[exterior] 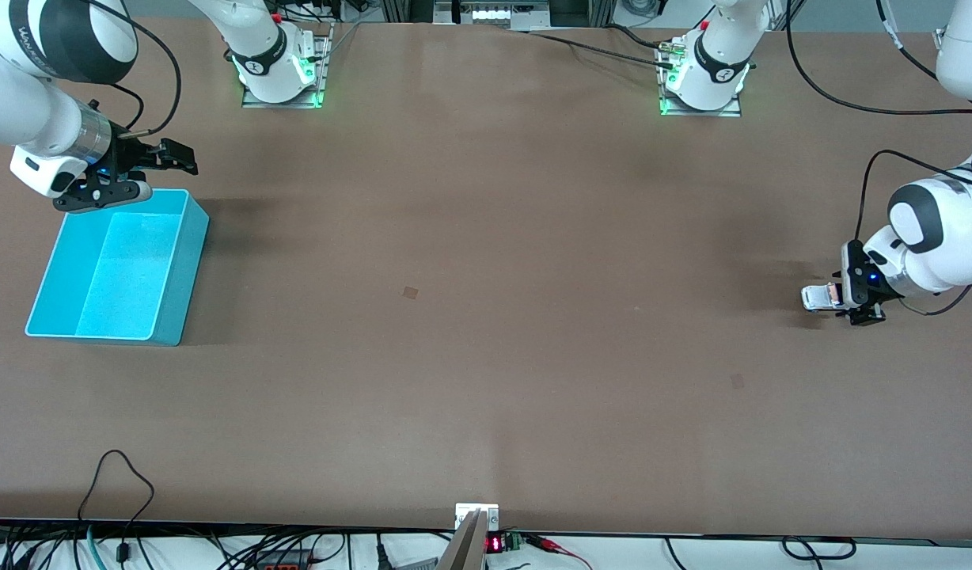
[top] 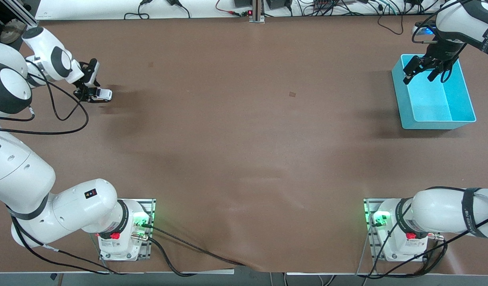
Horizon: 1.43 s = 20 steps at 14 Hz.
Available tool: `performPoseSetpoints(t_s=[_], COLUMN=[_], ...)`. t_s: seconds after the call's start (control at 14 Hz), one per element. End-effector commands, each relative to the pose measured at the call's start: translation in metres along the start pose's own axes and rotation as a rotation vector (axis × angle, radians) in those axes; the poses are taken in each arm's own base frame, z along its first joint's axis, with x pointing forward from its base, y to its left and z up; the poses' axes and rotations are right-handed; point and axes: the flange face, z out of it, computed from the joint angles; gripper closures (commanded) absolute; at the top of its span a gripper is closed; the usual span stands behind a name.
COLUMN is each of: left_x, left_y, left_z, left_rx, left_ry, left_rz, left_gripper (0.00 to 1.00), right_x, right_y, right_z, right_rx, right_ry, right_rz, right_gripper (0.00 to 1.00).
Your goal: Wind and store white jeep toy
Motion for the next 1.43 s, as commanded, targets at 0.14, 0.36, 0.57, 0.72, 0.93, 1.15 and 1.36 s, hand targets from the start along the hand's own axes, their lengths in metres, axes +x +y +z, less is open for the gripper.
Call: performPoseSetpoints(t_s=[0.14,0.36,0.57,0.72,0.93,1.15,1.36], left_x=[0.028,0.057,0.090,0.113,0.141,0.171,0.190], left_y=[0.000,-0.006,-0.015,-0.022,-0.030,-0.035,-0.037], left_z=[-0.064,-0.082,-0.088,-0.093,-0.113,-0.122,-0.130], left_rx=[-0.018,-0.012,-0.013,-0.003,0.035,0.051,0.067], left_ry=[-0.011,-0.012,-0.011,-0.015,-0.036,-0.045,-0.047], left_rz=[0.060,0.107,0.165,0.202,0.196,0.156,0.023], left_gripper=[0.00,0.00,0.00,0.00,0.00,0.00,0.00], right_x=[-0.001,-0.001,-0.001,-0.001,-0.001,-0.001,-0.001], right_y=[0.001,0.001,0.001,0.001,0.001,0.001,0.001], right_z=[-0.004,-0.004,-0.004,-0.004,-0.004,-0.004,-0.004], right_rx=[-0.009,-0.009,-0.009,-0.009,-0.009,-0.009,-0.009], right_ry=[-0.006,-0.006,-0.006,-0.006,-0.006,-0.006,-0.006], right_rz=[-0.012,-0.009,-0.010,-0.012,-0.010,-0.010,-0.012], right_gripper=[0.00,0.00,0.00,0.00,0.00,0.00,0.00])
